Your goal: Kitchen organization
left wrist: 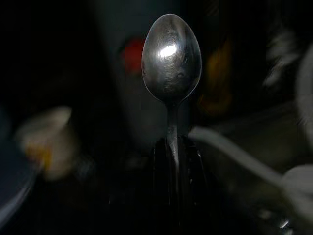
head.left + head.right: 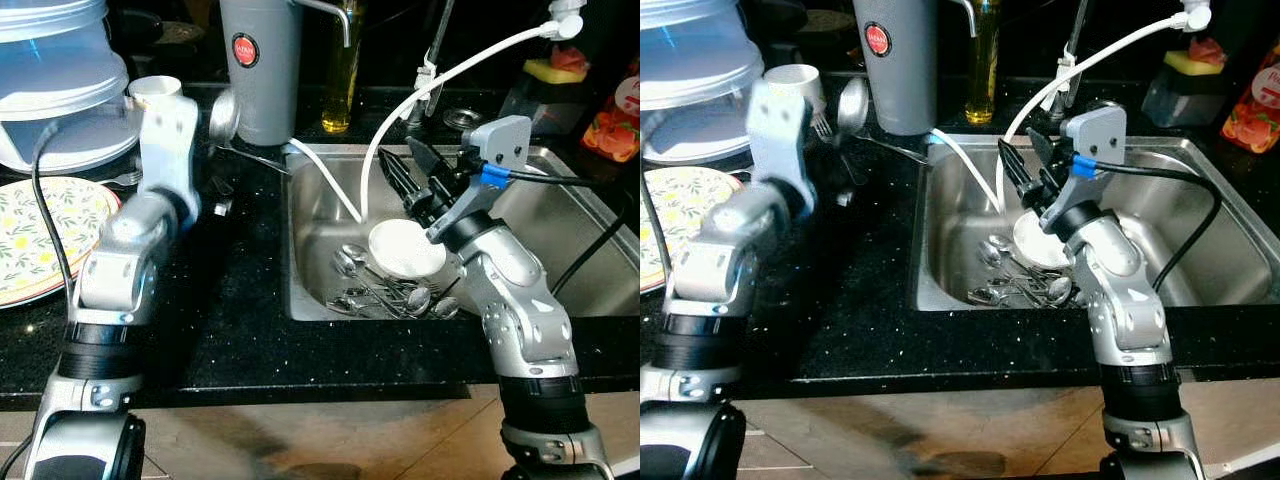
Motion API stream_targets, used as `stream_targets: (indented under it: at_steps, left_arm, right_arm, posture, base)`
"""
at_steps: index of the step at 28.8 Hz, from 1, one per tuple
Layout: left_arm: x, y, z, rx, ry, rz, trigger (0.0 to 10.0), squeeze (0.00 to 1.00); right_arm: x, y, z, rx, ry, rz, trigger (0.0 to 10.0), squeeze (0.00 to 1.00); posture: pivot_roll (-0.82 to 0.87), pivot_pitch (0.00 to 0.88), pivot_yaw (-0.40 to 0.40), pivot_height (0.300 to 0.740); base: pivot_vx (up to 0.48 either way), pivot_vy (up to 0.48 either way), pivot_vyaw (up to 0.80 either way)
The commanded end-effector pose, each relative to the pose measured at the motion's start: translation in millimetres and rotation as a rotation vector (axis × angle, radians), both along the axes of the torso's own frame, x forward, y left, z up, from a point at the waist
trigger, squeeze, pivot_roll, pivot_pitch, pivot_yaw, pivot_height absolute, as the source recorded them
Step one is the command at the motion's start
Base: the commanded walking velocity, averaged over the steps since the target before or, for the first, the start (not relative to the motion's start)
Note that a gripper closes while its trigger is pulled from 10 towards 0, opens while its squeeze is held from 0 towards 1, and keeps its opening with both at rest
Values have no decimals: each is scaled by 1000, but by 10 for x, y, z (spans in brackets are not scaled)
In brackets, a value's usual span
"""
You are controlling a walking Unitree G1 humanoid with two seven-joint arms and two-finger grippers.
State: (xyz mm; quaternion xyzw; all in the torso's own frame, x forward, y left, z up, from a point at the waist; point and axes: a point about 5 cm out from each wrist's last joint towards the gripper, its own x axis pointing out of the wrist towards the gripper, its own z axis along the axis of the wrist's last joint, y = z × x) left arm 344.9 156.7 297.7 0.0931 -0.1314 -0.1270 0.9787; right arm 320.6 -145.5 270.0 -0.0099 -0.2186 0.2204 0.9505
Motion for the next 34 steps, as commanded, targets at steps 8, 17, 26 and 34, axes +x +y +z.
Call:
stream_targets:
  at_steps: [8,17,26,34]
  left_arm:
    - [397,-733,-239,83,216,-291,10000,0]
    - [441,-1221,-721,182,481,-457,10000,1000]
    - [514,-1069,-249,-56,214,-493,10000,0]
    - [652,-39,-274,12,290,217,10000,0]
  right_arm:
    - [27,-112,82,27,-24,-74,10000,0]
    - [48,-410,140,58,-42,-286,10000,0]
    - [52,-403,154,76,-41,-281,10000,0]
    - [57,-329,154,95,-39,-240,10000,0]
  posture:
    - [74,49,-2,740]
    - [52,42,17,740]
    - [56,45,-1,740]
    - [84,62,-14,740]
  base:
    - [0,0,0]
    - [0,0,0]
    - [0,0,0]
    - [0,0,0]
